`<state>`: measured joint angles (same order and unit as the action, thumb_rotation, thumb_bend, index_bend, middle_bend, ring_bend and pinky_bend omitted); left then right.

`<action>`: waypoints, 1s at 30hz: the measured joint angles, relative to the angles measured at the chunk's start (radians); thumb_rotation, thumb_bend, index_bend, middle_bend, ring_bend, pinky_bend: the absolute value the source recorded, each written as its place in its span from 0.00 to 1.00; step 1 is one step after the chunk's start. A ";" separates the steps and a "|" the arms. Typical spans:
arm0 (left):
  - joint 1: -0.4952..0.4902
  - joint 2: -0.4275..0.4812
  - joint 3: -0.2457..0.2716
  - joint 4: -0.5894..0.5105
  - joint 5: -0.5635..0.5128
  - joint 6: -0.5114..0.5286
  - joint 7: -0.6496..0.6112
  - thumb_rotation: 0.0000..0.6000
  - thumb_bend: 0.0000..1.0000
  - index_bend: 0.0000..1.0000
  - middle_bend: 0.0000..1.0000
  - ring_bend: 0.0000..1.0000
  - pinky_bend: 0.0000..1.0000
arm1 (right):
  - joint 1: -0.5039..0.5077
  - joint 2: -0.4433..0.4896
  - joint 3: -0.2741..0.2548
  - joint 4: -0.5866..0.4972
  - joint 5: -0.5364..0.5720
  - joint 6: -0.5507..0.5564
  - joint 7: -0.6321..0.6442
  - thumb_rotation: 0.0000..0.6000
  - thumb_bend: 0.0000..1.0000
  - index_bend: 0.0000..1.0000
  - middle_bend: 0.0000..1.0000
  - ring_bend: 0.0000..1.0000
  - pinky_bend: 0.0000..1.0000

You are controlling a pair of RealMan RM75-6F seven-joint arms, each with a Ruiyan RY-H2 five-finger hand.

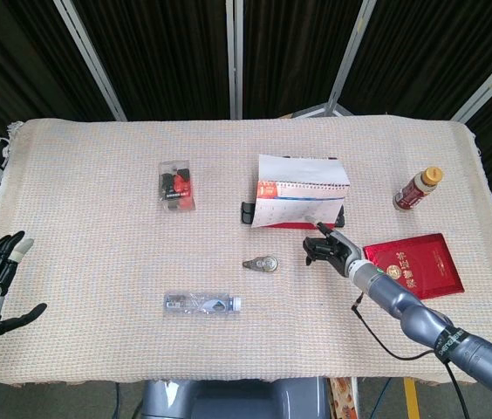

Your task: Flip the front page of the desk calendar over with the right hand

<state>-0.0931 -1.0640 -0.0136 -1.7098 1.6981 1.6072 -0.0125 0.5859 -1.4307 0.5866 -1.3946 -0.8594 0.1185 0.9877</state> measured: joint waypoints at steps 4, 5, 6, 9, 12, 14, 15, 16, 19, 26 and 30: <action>0.000 0.003 -0.001 0.001 -0.001 0.001 -0.008 1.00 0.10 0.00 0.00 0.00 0.00 | 0.007 0.009 0.004 -0.027 0.012 0.006 -0.020 1.00 0.55 0.00 0.74 0.77 0.64; 0.000 0.003 -0.001 0.001 -0.001 0.002 -0.010 1.00 0.10 0.00 0.00 0.00 0.00 | 0.008 0.013 0.006 -0.035 0.015 0.009 -0.024 1.00 0.55 0.00 0.74 0.77 0.64; 0.000 0.004 -0.001 0.001 -0.001 0.002 -0.012 1.00 0.10 0.00 0.00 0.00 0.00 | 0.009 0.019 0.009 -0.047 0.019 0.012 -0.029 1.00 0.55 0.00 0.74 0.77 0.64; 0.001 0.006 -0.001 0.000 -0.001 0.004 -0.017 1.00 0.10 0.00 0.00 0.00 0.00 | 0.009 0.041 0.016 -0.087 0.027 0.025 -0.044 1.00 0.55 0.00 0.73 0.77 0.63; 0.001 0.009 0.001 -0.001 0.002 0.004 -0.020 1.00 0.10 0.00 0.00 0.00 0.00 | 0.004 0.071 0.029 -0.141 0.031 0.042 -0.059 1.00 0.55 0.02 0.70 0.74 0.60; 0.001 0.010 0.001 -0.002 0.002 0.004 -0.023 1.00 0.10 0.00 0.00 0.00 0.00 | -0.002 0.093 0.039 -0.181 0.030 0.055 -0.072 1.00 0.54 0.06 0.67 0.72 0.56; 0.001 0.010 0.001 -0.003 0.002 0.004 -0.025 1.00 0.10 0.00 0.00 0.00 0.00 | -0.007 0.110 0.047 -0.210 0.027 0.066 -0.081 1.00 0.54 0.09 0.64 0.69 0.54; 0.001 0.011 0.003 -0.004 0.003 0.003 -0.026 1.00 0.10 0.00 0.00 0.00 0.00 | -0.011 0.124 0.054 -0.235 0.022 0.076 -0.090 1.00 0.54 0.12 0.62 0.67 0.53; 0.001 0.013 0.006 -0.008 0.008 0.003 -0.029 1.00 0.10 0.00 0.00 0.00 0.00 | -0.031 0.191 0.086 -0.332 0.007 0.121 -0.120 1.00 0.54 0.19 0.51 0.59 0.47; 0.000 0.014 0.006 -0.009 0.004 -0.002 -0.033 1.00 0.10 0.00 0.00 0.00 0.00 | -0.051 0.321 0.115 -0.475 -0.018 0.291 -0.231 1.00 0.51 0.25 0.32 0.31 0.30; -0.004 0.013 0.006 -0.008 0.000 -0.014 -0.032 1.00 0.10 0.00 0.00 0.00 0.00 | -0.035 0.349 0.090 -0.492 -0.025 0.391 -0.330 1.00 0.49 0.25 0.27 0.23 0.23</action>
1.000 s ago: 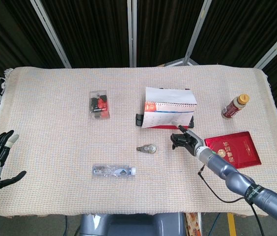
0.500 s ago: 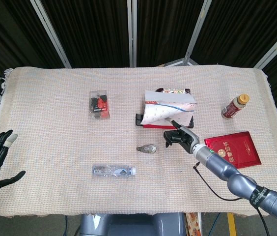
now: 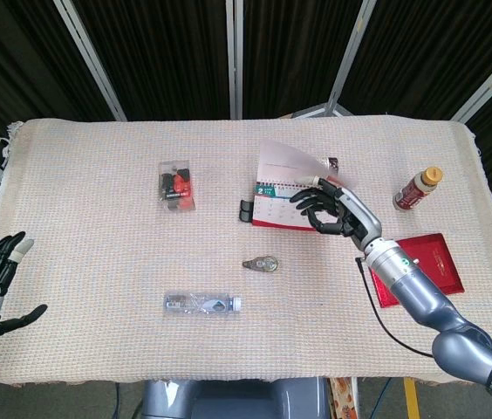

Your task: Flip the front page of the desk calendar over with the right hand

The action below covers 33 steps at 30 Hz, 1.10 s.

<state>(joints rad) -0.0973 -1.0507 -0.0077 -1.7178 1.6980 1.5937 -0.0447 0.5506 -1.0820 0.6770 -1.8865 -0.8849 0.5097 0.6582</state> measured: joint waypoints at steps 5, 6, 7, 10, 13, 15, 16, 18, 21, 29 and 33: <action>-0.004 -0.002 0.001 0.000 -0.003 -0.010 0.002 1.00 0.10 0.00 0.00 0.00 0.00 | 0.044 -0.002 -0.059 0.025 0.013 0.087 -0.103 1.00 0.46 0.22 0.20 0.14 0.15; -0.004 -0.003 0.001 0.000 -0.004 -0.011 0.002 1.00 0.10 0.00 0.00 0.00 0.00 | 0.056 -0.007 -0.076 0.038 0.017 0.099 -0.127 1.00 0.45 0.21 0.18 0.12 0.13; -0.005 -0.003 0.001 0.000 -0.004 -0.012 0.003 1.00 0.10 0.00 0.00 0.00 0.00 | 0.066 -0.011 -0.087 0.049 0.020 0.106 -0.144 1.00 0.44 0.20 0.17 0.10 0.12; -0.007 -0.004 0.001 0.001 -0.007 -0.017 0.003 1.00 0.10 0.00 0.00 0.00 0.00 | 0.093 -0.029 -0.121 0.088 0.025 0.131 -0.198 1.00 0.39 0.17 0.12 0.04 0.06; -0.010 -0.006 0.001 0.003 -0.012 -0.026 0.006 1.00 0.10 0.00 0.00 0.00 0.00 | 0.119 -0.050 -0.158 0.132 0.020 0.152 -0.260 1.00 0.33 0.10 0.04 0.00 0.00; -0.013 -0.007 0.001 0.004 -0.016 -0.035 0.007 1.00 0.10 0.00 0.00 0.00 0.00 | 0.136 -0.066 -0.188 0.169 0.003 0.165 -0.311 1.00 0.29 0.06 0.01 0.00 0.00; -0.015 -0.008 0.002 0.004 -0.017 -0.040 0.009 1.00 0.10 0.00 0.00 0.00 0.00 | 0.144 -0.075 -0.202 0.188 -0.007 0.173 -0.336 1.00 0.28 0.05 0.00 0.00 0.00; -0.017 -0.009 0.003 0.004 -0.019 -0.045 0.012 1.00 0.10 0.00 0.00 0.00 0.00 | 0.162 -0.100 -0.237 0.239 -0.030 0.189 -0.394 1.00 0.27 0.04 0.01 0.00 0.00; -0.017 -0.009 0.002 0.004 -0.021 -0.045 0.011 1.00 0.10 0.00 0.00 0.00 0.00 | 0.191 -0.131 -0.297 0.306 -0.037 0.190 -0.470 1.00 0.27 0.02 0.04 0.00 0.00; -0.016 -0.005 0.005 0.000 -0.019 -0.042 0.010 1.00 0.10 0.00 0.00 0.00 0.00 | 0.229 -0.134 -0.364 0.330 0.009 0.134 -0.528 1.00 0.26 0.02 0.10 0.00 0.00; -0.014 -0.004 0.005 -0.001 -0.016 -0.037 0.008 1.00 0.10 0.00 0.00 0.00 0.00 | 0.215 -0.127 -0.353 0.300 -0.021 0.181 -0.512 1.00 0.26 0.01 0.07 0.00 0.00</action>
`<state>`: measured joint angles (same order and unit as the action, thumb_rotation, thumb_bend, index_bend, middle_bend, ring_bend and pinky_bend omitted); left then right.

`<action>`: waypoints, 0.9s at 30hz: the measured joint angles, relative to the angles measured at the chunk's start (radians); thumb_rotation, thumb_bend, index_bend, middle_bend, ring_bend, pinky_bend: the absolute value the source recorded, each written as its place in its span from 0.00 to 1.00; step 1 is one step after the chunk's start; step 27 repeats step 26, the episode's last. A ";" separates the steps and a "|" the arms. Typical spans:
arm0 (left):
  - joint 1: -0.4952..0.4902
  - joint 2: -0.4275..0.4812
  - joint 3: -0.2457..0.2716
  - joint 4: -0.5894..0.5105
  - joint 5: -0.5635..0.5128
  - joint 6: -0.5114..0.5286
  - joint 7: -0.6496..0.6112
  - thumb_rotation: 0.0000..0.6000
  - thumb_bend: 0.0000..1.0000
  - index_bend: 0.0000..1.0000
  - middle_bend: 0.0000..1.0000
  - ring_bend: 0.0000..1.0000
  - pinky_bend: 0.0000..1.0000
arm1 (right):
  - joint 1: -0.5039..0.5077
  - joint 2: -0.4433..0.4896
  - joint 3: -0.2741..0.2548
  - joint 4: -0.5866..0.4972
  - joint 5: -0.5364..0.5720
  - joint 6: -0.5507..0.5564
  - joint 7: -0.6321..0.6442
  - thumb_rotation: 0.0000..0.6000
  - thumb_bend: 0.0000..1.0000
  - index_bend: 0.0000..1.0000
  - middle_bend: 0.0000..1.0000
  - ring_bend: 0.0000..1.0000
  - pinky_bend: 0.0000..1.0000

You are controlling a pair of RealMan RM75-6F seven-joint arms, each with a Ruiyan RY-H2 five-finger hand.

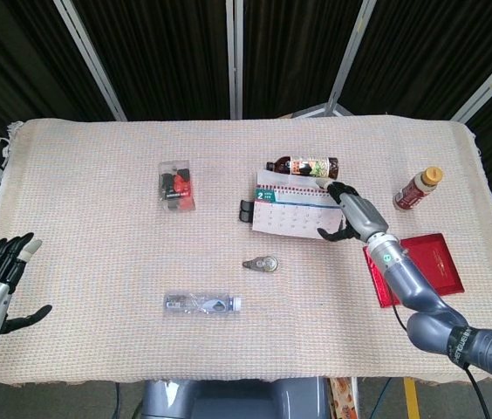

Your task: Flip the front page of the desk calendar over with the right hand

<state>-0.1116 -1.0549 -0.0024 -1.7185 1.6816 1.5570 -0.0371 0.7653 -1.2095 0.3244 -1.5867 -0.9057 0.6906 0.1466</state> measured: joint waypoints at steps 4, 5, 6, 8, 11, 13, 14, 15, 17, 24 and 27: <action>0.000 -0.001 -0.001 0.002 -0.002 0.001 -0.001 1.00 0.10 0.00 0.00 0.00 0.00 | -0.023 0.009 0.014 -0.033 -0.057 0.061 0.022 1.00 0.26 0.01 0.05 0.00 0.00; 0.000 -0.001 -0.001 0.002 -0.003 0.001 -0.001 1.00 0.10 0.00 0.00 0.00 0.00 | -0.029 0.012 0.018 -0.040 -0.074 0.077 0.028 1.00 0.26 0.01 0.05 0.00 0.00; 0.000 -0.002 -0.002 0.003 -0.004 0.001 -0.001 1.00 0.10 0.00 0.00 0.00 0.00 | -0.037 0.015 0.023 -0.050 -0.096 0.101 0.036 1.00 0.26 0.01 0.04 0.00 0.00; 0.000 -0.003 -0.003 0.005 -0.009 -0.001 -0.001 1.00 0.10 0.00 0.00 0.00 0.00 | -0.051 0.021 0.030 -0.066 -0.133 0.140 0.047 1.00 0.26 0.01 0.03 0.00 0.00; -0.001 -0.006 -0.006 0.011 -0.021 -0.007 0.003 1.00 0.10 0.00 0.00 0.00 0.00 | -0.085 0.040 0.030 -0.099 -0.212 0.204 0.065 1.00 0.25 0.01 0.01 0.00 0.00; -0.002 -0.009 -0.007 0.017 -0.033 -0.015 0.007 1.00 0.09 0.00 0.00 0.00 0.00 | -0.119 0.062 0.016 -0.121 -0.279 0.248 0.073 1.00 0.22 0.00 0.00 0.00 0.00; -0.002 -0.010 -0.007 0.019 -0.039 -0.021 0.008 1.00 0.09 0.00 0.00 0.00 0.00 | -0.137 0.073 0.006 -0.129 -0.310 0.268 0.075 1.00 0.21 0.00 0.00 0.00 0.00; -0.003 -0.011 -0.007 0.022 -0.045 -0.027 0.010 1.00 0.09 0.00 0.00 0.00 0.00 | -0.163 0.087 -0.014 -0.137 -0.352 0.296 0.077 1.00 0.19 0.00 0.00 0.00 0.00; -0.005 -0.014 -0.008 0.030 -0.057 -0.039 0.022 1.00 0.09 0.00 0.00 0.00 0.00 | -0.205 0.107 -0.052 -0.142 -0.416 0.339 0.079 1.00 0.18 0.00 0.00 0.00 0.00; -0.010 -0.039 -0.006 0.052 -0.087 -0.072 0.081 1.00 0.08 0.00 0.00 0.00 0.00 | -0.378 0.120 -0.198 -0.027 -0.613 0.577 0.056 1.00 0.18 0.00 0.00 0.00 0.00; -0.011 -0.043 -0.006 0.056 -0.090 -0.077 0.088 1.00 0.08 0.00 0.00 0.00 0.00 | -0.419 0.102 -0.226 0.035 -0.644 0.637 0.039 1.00 0.18 0.00 0.00 0.00 0.00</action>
